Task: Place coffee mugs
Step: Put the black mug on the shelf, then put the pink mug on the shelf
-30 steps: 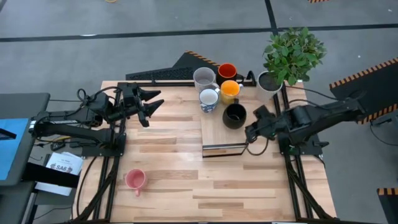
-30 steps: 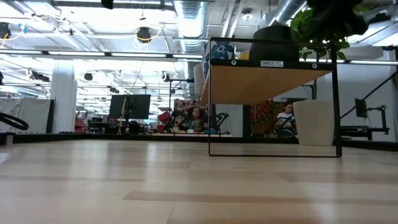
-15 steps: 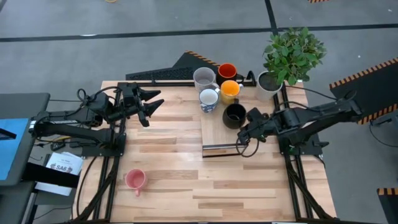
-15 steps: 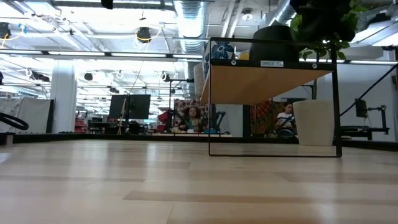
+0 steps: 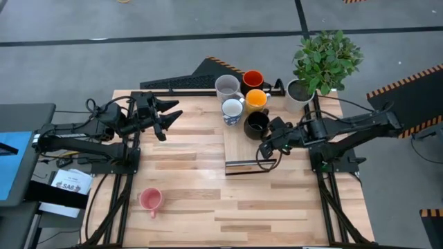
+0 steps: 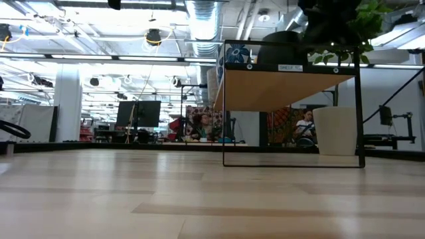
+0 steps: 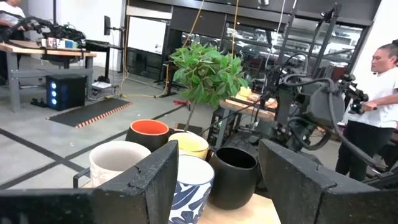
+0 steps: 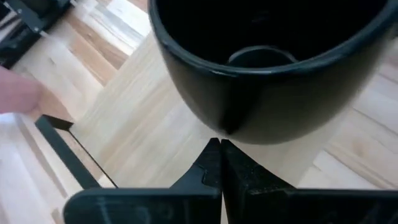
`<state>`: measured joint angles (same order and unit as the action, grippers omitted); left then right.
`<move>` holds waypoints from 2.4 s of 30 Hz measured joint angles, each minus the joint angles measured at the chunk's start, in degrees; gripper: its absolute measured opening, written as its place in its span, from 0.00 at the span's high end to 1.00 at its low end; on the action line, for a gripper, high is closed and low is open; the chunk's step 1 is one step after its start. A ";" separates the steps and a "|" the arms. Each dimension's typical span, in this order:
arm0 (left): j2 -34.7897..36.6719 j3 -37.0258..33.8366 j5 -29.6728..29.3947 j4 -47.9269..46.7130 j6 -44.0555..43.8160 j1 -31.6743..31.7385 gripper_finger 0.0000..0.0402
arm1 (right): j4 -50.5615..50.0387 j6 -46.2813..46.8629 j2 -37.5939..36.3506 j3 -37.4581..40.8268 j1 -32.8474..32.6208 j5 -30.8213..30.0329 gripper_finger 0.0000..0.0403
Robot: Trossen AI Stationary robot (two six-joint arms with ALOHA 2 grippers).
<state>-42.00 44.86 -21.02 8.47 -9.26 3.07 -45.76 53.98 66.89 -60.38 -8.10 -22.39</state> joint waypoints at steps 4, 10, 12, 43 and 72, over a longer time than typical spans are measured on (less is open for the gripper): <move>0.00 0.00 0.02 -0.04 0.00 0.00 0.49 | -0.57 -0.45 -0.64 -0.56 -0.35 2.55 0.96; 0.00 0.02 0.00 -0.08 0.00 0.00 0.49 | 1.08 -5.47 -3.82 -3.93 -3.30 2.50 0.94; 0.00 0.02 -0.32 -0.09 0.00 0.00 0.49 | 4.33 -8.18 -5.04 -4.58 -3.99 -0.63 0.92; 0.00 0.02 -0.70 0.00 -0.66 0.00 0.49 | 22.47 -25.97 -7.37 -4.81 3.72 0.15 0.51; 0.00 0.02 -0.66 0.03 -2.04 0.01 0.49 | 19.67 -32.39 -9.31 -4.72 4.46 8.80 0.44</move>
<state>-42.00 44.88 -21.67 8.50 -11.30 3.08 -26.09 21.59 57.58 -65.10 -3.64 -13.59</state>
